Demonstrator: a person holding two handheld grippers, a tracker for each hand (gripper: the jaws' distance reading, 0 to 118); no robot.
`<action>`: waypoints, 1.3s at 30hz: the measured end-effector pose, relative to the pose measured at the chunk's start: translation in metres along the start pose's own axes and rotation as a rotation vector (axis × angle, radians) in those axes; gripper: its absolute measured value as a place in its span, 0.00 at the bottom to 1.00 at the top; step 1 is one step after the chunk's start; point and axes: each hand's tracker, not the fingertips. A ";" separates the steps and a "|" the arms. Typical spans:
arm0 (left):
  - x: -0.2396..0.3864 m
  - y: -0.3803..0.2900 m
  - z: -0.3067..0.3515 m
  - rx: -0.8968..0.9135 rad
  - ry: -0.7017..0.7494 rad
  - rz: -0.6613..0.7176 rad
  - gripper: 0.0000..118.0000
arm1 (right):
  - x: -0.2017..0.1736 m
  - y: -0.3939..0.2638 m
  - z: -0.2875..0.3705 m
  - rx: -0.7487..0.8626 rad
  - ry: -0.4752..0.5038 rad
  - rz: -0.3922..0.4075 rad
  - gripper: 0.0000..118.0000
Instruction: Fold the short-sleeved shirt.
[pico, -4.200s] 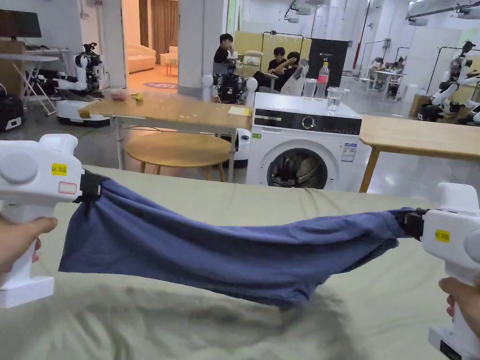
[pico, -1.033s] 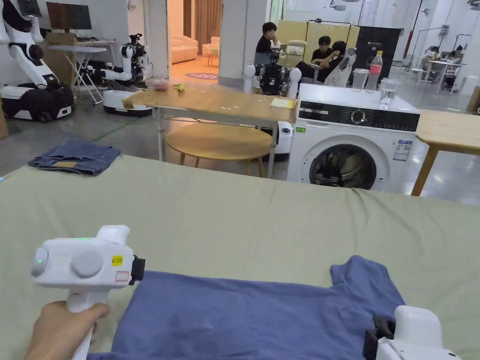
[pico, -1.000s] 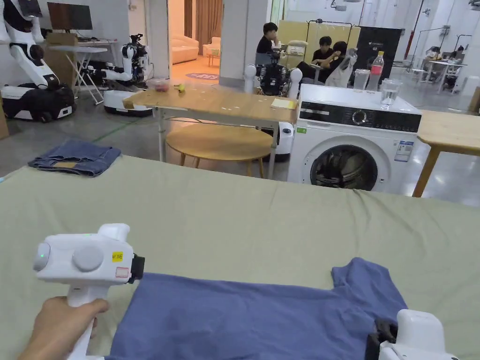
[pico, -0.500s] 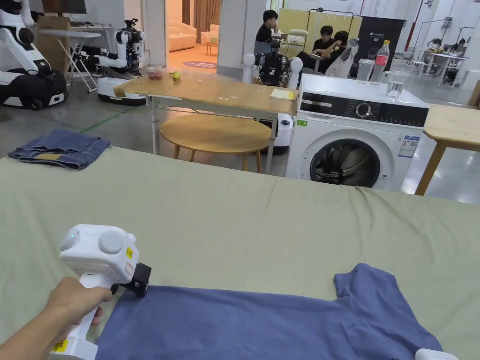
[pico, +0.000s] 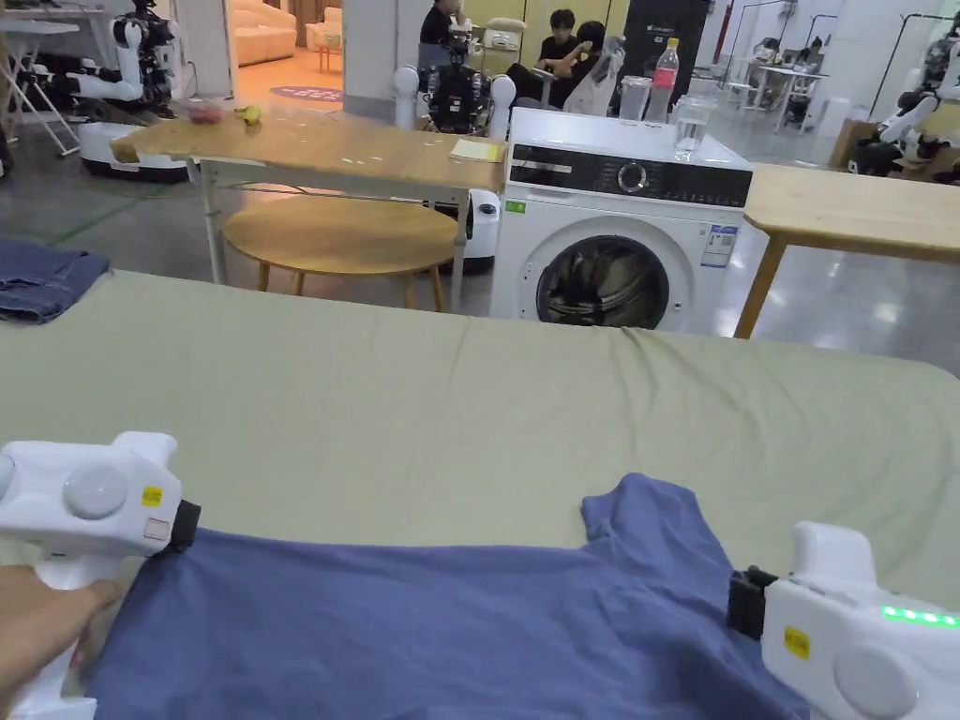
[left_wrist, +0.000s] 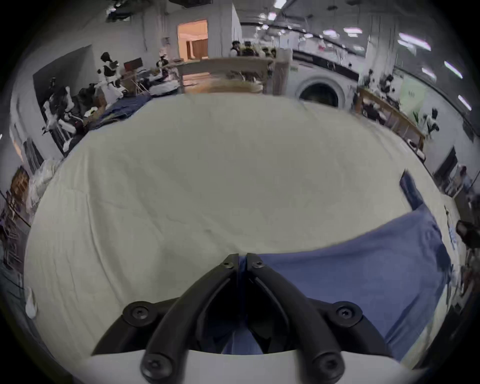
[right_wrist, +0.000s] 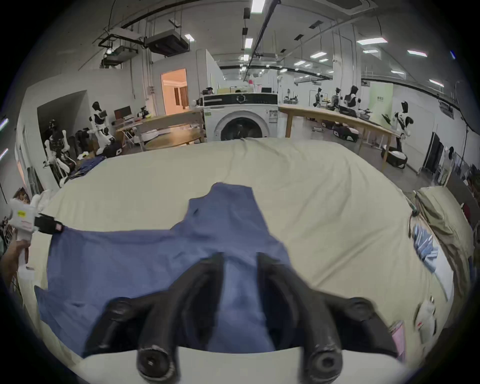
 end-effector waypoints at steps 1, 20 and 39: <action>-0.001 0.002 0.006 -0.004 0.012 -0.015 0.00 | 0.009 0.013 -0.012 -0.043 0.001 -0.004 0.32; -0.013 -0.004 0.010 -0.006 0.033 -0.023 0.00 | 0.033 0.037 -0.156 -0.446 -0.006 0.052 0.02; 0.001 0.037 0.166 0.301 -0.008 -0.007 0.00 | 0.029 0.126 0.059 0.170 -0.013 0.065 0.00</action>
